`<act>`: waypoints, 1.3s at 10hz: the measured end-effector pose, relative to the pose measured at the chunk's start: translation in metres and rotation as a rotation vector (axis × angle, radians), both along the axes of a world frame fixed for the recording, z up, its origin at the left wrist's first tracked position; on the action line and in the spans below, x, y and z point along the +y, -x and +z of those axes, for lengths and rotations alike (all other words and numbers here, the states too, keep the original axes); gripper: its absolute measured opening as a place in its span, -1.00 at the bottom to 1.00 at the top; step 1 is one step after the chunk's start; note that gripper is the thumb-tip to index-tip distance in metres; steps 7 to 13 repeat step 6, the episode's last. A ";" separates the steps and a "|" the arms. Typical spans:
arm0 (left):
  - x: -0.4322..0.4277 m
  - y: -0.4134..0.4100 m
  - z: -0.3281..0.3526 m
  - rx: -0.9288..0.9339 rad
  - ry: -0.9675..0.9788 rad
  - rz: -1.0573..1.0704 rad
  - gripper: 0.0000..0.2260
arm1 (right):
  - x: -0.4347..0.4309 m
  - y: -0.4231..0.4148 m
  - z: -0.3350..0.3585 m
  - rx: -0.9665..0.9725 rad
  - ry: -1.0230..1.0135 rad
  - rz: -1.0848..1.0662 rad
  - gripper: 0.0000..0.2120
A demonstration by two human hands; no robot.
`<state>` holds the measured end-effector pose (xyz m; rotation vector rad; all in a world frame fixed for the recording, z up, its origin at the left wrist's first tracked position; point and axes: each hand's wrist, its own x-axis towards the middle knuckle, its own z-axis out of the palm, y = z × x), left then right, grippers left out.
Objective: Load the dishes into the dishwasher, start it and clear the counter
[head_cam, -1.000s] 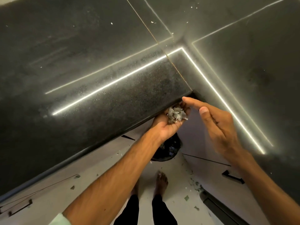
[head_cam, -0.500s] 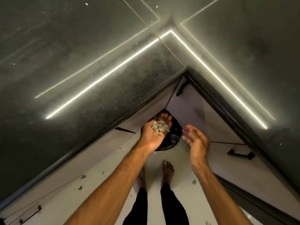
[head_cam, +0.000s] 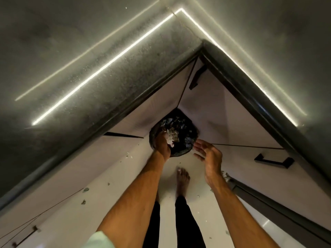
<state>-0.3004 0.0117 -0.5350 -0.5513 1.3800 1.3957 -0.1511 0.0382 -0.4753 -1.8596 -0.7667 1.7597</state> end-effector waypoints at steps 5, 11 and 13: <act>0.005 0.003 -0.033 -0.085 0.106 -0.061 -0.53 | 0.010 0.005 0.010 0.029 -0.058 0.058 -0.73; 0.003 0.006 -0.014 -0.030 0.075 -0.121 -0.57 | 0.006 0.007 0.012 0.027 -0.062 0.082 -0.74; 0.003 0.006 -0.014 -0.030 0.075 -0.121 -0.57 | 0.006 0.007 0.012 0.027 -0.062 0.082 -0.74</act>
